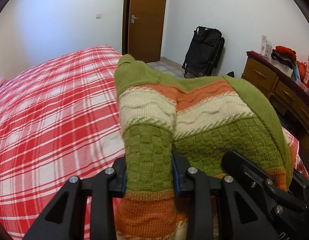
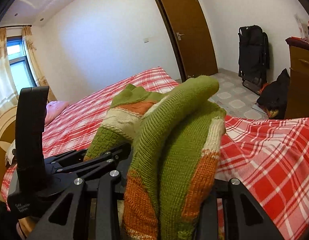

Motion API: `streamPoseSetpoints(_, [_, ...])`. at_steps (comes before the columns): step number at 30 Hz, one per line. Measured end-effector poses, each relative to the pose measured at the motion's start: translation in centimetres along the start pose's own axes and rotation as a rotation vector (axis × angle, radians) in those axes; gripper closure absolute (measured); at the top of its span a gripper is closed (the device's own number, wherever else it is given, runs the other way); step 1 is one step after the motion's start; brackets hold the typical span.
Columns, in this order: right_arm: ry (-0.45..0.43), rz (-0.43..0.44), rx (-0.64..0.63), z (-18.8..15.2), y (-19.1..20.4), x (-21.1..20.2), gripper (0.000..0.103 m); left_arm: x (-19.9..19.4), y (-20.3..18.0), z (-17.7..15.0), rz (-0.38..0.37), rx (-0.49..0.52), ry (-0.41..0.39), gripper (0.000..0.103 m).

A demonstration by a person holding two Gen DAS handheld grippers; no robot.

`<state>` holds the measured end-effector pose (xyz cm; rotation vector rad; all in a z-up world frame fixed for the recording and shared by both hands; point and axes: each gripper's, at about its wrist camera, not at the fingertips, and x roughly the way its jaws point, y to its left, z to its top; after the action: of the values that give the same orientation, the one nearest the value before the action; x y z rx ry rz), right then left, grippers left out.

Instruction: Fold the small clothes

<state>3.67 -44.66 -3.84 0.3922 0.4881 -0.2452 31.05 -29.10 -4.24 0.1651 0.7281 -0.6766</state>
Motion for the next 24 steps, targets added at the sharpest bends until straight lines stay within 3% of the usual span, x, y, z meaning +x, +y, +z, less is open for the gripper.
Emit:
streamPoseSetpoints(9, [0.067, -0.001, 0.072, -0.8, -1.5, 3.2, 0.066, 4.9, -0.3, 0.0, 0.035, -0.007, 0.096, 0.068])
streamPoseSetpoints(24, [0.080, -0.007, 0.086, -0.7, -2.2, 4.3, 0.066, 5.2, -0.9, 0.1, 0.055, 0.017, 0.097, 0.068])
